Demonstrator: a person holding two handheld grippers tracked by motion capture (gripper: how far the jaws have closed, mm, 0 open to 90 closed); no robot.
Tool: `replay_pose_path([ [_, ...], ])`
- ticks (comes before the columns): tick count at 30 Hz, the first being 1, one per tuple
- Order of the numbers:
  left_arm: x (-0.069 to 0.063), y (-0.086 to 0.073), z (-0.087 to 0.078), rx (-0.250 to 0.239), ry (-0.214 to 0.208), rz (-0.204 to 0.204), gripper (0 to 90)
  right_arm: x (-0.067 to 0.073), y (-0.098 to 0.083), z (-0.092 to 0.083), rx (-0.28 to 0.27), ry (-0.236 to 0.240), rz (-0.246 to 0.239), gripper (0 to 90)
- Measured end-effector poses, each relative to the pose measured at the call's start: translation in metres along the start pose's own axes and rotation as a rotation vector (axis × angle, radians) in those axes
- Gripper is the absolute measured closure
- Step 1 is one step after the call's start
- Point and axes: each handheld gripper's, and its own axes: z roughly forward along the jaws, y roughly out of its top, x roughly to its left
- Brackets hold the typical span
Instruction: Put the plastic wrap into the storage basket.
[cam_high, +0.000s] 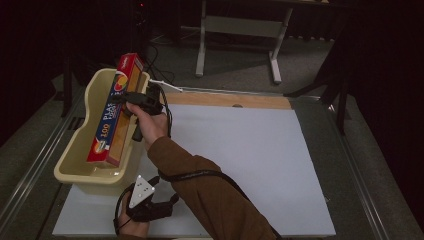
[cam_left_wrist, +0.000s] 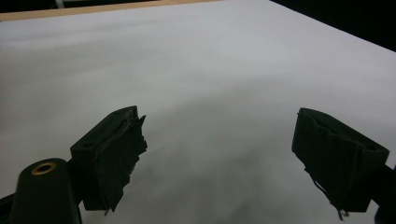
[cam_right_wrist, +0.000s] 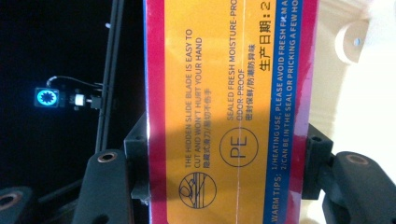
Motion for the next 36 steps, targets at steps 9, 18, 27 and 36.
replay_pose_path([
  [9, 0.0, 0.0, -0.001, 0.001, 0.002, -0.001, 16.1, -0.002, -0.007, 0.009, -0.001, -0.048, -0.005, 39.6],
  [18, 0.0, 0.0, 0.0, -0.002, 0.005, 0.004, 16.1, -0.006, -0.013, 0.014, 0.007, -0.074, -0.005, 39.4],
  [27, 0.001, 0.0, 0.0, -0.001, 0.005, -0.005, 16.1, -0.014, -0.016, 0.02, 0.012, -0.109, 0.0, 37.7],
  [36, 0.001, 0.0, 0.0, -0.001, 0.004, -0.004, 16.1, -0.013, -0.013, 0.016, -0.038, -0.151, -0.02, 35.3],
])
